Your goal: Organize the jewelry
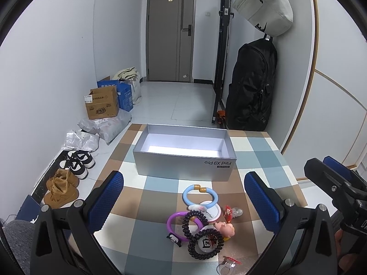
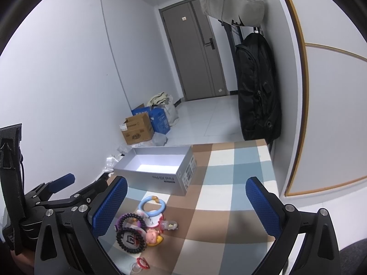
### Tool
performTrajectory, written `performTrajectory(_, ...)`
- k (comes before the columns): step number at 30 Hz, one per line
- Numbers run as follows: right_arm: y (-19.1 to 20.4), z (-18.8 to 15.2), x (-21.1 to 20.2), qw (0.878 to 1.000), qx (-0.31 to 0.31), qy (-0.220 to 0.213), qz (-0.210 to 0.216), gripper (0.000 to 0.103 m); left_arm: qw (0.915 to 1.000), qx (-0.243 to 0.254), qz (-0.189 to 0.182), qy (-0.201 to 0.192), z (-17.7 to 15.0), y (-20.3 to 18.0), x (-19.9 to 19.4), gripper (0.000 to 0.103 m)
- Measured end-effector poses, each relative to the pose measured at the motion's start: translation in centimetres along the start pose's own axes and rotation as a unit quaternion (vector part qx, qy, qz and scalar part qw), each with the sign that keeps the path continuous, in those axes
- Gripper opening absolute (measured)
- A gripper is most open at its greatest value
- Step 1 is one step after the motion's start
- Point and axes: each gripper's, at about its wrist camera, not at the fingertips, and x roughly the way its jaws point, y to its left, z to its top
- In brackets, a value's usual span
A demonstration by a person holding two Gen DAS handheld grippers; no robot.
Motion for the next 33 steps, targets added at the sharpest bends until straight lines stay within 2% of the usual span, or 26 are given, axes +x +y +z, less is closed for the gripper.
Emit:
performTrajectory(8,0.0,-0.1,0.3,1.0,-0.003,0.005,0.0,0.103,0.9999,0.008,-0.011,0.009,-0.1,-0.2,0.4,0.102)
performTrajectory(17,0.0,0.0,1.3,1.0,-0.005,0.026,-0.002,0.103,0.9954,0.005,-0.066,0.07,-1.0,0.4,1.5,0.101)
performTrajectory(22,-0.4,0.0,2.0,0.999,0.004,0.041,0.004,0.103,0.9858,-0.01,-0.102,0.133,-2.3,1.3,2.5,0.087)
performTrajectory(24,-0.5,0.0,2.2,0.999,0.008,0.046,0.007,0.103,0.9814,-0.016,-0.113,0.155,-2.9,1.6,2.8,0.075)
performTrajectory(28,-0.7,0.2,2.9,0.998,0.015,0.053,0.014,0.103,0.9709,-0.023,-0.136,0.196,-3.8,1.6,3.5,0.06)
performTrajectory(30,-0.8,0.2,3.2,0.998,0.02,0.056,0.017,0.103,0.9675,-0.021,-0.142,0.208,-3.9,1.4,3.6,0.046)
performTrajectory(33,-1.0,0.3,3.5,0.998,0.028,0.06,0.02,0.103,0.9648,-0.018,-0.15,0.215,-4.1,1.3,3.7,0.032)
